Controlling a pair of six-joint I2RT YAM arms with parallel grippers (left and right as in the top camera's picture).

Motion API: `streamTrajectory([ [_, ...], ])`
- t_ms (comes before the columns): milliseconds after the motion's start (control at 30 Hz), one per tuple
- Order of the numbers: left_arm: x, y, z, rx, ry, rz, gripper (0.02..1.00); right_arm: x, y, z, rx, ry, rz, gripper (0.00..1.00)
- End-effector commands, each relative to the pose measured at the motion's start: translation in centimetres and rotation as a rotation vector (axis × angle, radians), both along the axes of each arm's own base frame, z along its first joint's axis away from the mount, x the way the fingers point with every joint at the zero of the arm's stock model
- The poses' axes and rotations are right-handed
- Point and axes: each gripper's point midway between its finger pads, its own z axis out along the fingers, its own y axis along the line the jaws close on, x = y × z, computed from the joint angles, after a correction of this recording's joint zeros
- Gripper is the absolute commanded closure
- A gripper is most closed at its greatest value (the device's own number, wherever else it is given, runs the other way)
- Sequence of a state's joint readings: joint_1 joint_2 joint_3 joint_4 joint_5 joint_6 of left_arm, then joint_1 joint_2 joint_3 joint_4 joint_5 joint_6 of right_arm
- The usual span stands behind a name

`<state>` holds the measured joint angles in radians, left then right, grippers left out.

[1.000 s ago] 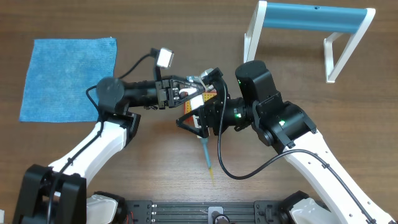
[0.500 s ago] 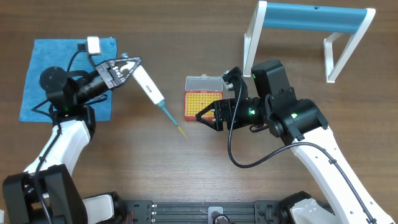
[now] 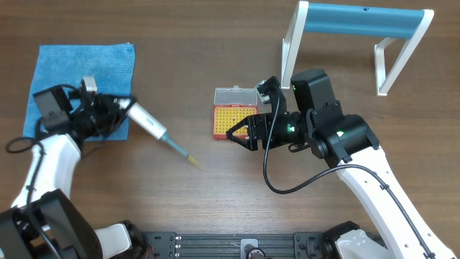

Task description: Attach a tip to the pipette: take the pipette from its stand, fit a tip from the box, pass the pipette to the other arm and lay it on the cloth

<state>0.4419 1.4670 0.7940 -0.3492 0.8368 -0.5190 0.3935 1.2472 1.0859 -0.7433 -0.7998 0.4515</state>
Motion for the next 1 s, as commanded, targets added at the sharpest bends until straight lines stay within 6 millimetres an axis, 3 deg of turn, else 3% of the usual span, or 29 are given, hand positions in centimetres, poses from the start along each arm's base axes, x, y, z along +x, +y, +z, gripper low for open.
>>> streamTrajectory([
  [33,-1.5,6.0,3.7,0.428,0.068,-0.117,0.989,0.5,-0.3,0.3,-0.010,-0.018,-0.022,0.200],
  [133,-1.8,9.2,8.8,0.648,0.112,-0.135,0.989,1.3,-0.8,-0.5,-0.056,-0.030,-0.060,0.200],
  [200,-1.0,11.0,11.2,0.730,0.129,-0.132,0.991,1.5,-0.7,-0.8,-0.061,-0.022,-0.061,0.200],
  [300,2.5,13.9,12.7,0.766,0.176,-0.138,0.989,1.6,-0.6,-1.4,-0.064,0.021,-0.078,0.198],
  [367,6.8,16.7,12.9,0.793,0.169,-0.123,0.989,1.7,-0.6,-1.5,-0.058,0.070,-0.109,0.200],
  [400,9.3,18.1,12.3,0.799,0.162,-0.115,0.989,1.7,-0.6,-1.5,-0.056,0.080,-0.116,0.200],
  [467,12.4,20.0,11.5,0.831,0.151,-0.092,0.991,1.8,-0.4,-1.4,-0.048,0.089,-0.127,0.200],
  [567,15.5,21.7,7.8,0.896,0.186,-0.118,0.991,2.7,0.0,-0.6,-0.011,0.078,-0.158,0.198],
  [667,15.5,21.4,2.9,0.976,0.322,-0.231,0.991,3.4,0.3,0.1,0.020,0.065,-0.179,0.198],
  [767,14.6,20.4,0.5,1.034,0.416,-0.359,0.991,3.7,0.4,0.4,0.031,0.049,-0.181,0.200],
  [1000,12.3,22.2,-0.2,1.076,0.532,-0.387,0.989,3.9,0.3,0.3,0.024,0.049,-0.193,0.200],
])
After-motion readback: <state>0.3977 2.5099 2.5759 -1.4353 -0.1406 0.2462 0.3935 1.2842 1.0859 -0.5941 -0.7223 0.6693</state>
